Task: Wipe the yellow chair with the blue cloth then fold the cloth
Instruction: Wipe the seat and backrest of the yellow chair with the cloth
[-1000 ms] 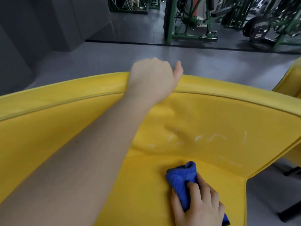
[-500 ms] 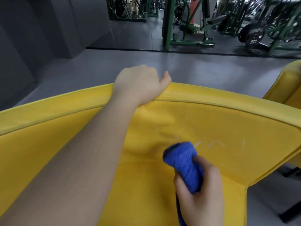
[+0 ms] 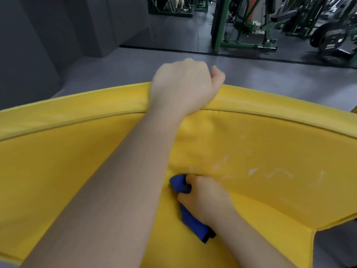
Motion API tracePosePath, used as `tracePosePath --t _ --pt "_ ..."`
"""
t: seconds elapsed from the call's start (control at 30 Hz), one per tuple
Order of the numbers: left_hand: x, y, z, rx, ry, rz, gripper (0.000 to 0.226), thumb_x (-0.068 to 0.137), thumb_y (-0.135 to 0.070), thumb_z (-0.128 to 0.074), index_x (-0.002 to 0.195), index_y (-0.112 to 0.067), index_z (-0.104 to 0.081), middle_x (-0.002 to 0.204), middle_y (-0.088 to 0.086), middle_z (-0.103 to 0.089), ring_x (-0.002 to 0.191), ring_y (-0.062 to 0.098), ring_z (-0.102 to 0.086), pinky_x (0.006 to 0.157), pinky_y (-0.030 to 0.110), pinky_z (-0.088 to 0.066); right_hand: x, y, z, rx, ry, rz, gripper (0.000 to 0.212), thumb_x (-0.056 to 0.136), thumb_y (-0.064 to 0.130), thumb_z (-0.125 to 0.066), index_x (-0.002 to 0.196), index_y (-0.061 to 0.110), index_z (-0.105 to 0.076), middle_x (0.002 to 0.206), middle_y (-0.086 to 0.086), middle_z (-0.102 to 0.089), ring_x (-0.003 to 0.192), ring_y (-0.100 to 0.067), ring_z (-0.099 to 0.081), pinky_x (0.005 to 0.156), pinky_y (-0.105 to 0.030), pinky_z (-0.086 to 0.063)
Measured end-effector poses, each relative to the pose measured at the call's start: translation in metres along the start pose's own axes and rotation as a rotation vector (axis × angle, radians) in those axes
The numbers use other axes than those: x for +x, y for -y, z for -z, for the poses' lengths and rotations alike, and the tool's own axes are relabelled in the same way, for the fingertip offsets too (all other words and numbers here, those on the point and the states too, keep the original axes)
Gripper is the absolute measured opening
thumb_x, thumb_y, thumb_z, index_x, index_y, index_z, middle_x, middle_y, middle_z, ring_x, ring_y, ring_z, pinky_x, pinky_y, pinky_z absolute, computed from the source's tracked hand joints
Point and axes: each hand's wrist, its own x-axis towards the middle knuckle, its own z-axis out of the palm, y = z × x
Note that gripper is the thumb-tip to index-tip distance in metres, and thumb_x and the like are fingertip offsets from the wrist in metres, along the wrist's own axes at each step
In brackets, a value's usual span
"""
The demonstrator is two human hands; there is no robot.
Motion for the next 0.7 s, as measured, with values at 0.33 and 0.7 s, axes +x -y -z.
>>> tracePosePath --t 0.33,0.7 --pt "-0.002 -0.003 0.002 -0.036 0.014 0.044 0.048 0.101 -0.041 -0.027 0.062 -0.016 -0.040 0.063 0.000 -0.035 0.059 0.025 -0.036 0.060 0.034 -0.025 -0.011 0.018 0.022 -0.007 -0.856 0.282 0.030 0.091 0.032 -0.049 0.110 0.010 -0.056 0.078 -0.010 -0.057 0.066 -0.031 -0.054 0.047 -0.035 -0.040" --pt "-0.002 0.002 0.005 -0.050 0.007 0.035 0.050 0.101 -0.042 -0.027 0.059 -0.017 -0.037 0.063 0.000 -0.036 0.056 0.023 -0.037 0.052 0.034 -0.021 -0.031 0.016 0.040 0.307 -0.651 -0.033 0.019 0.083 0.039 -0.055 0.080 0.020 -0.052 0.068 0.005 -0.054 0.066 -0.024 -0.051 0.056 -0.034 -0.037"
